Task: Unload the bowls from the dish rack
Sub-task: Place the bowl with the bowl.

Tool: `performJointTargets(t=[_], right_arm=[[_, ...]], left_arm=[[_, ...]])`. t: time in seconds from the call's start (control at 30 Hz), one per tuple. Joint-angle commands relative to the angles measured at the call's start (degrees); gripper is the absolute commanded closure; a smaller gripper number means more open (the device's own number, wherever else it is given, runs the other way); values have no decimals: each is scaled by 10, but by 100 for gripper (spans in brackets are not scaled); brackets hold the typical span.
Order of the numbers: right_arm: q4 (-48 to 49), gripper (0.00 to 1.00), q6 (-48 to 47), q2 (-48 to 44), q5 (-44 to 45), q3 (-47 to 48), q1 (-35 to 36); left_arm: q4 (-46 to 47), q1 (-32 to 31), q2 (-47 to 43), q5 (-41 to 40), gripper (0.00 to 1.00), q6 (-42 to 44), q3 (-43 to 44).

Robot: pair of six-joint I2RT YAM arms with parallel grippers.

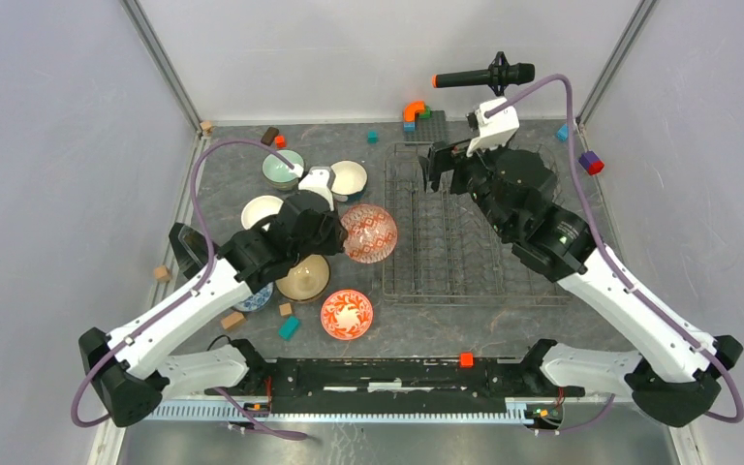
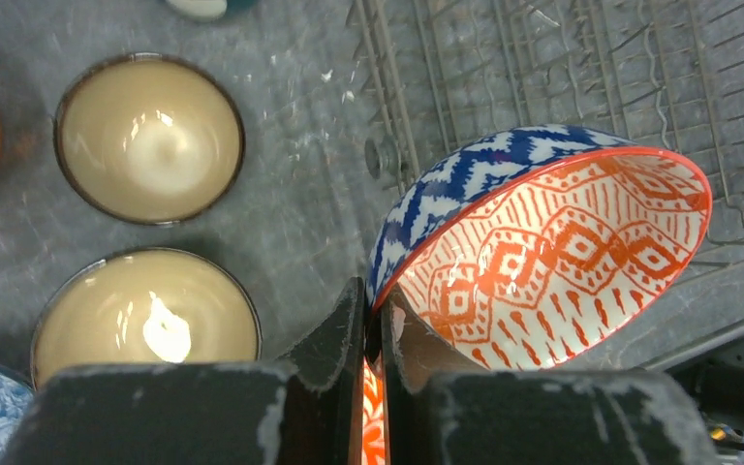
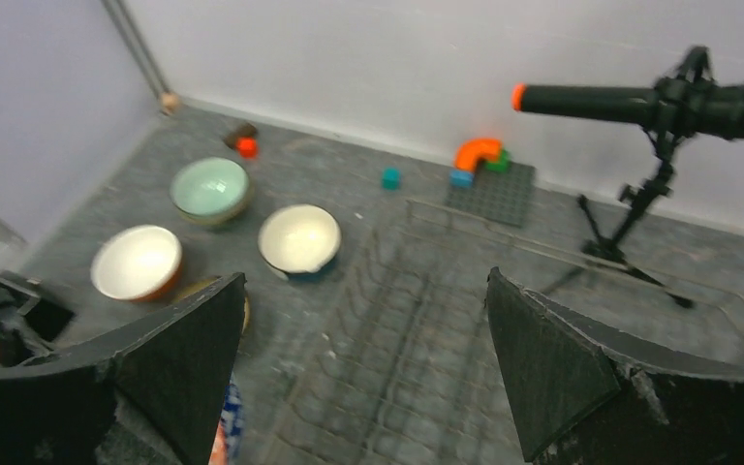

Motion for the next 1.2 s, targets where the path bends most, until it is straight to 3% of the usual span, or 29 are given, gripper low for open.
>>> performJointTargets(t=[0.0,0.13,0.3,0.53,0.7,0.8,0.87,1.17], right_arm=[[-27,2,-33,-31,136,-25,17],[19,2,-3,-80,33,-98,17],[-69,2,32,-41,-24,-77,23],[-89,3,28,-2,10,-86,111],[-79,17,35,17,-17,-89,148],[-77,40,41,33,-37,-92,152],[-78,49,48,44,-52,-93,153],[-83,52,75,82,-100,-91,153]], left_arm=[[-77,11,26,67,98,-129,65],[-121,12,52,82,98,-183,87],[-147,12,37,53,98,-223,91],[-198,17,28,35,98,-247,91],[-249,26,45,39,98,-238,109],[-260,31,50,50,98,-231,112],[-263,34,55,58,98,-226,115],[-274,42,73,96,98,-211,136]])
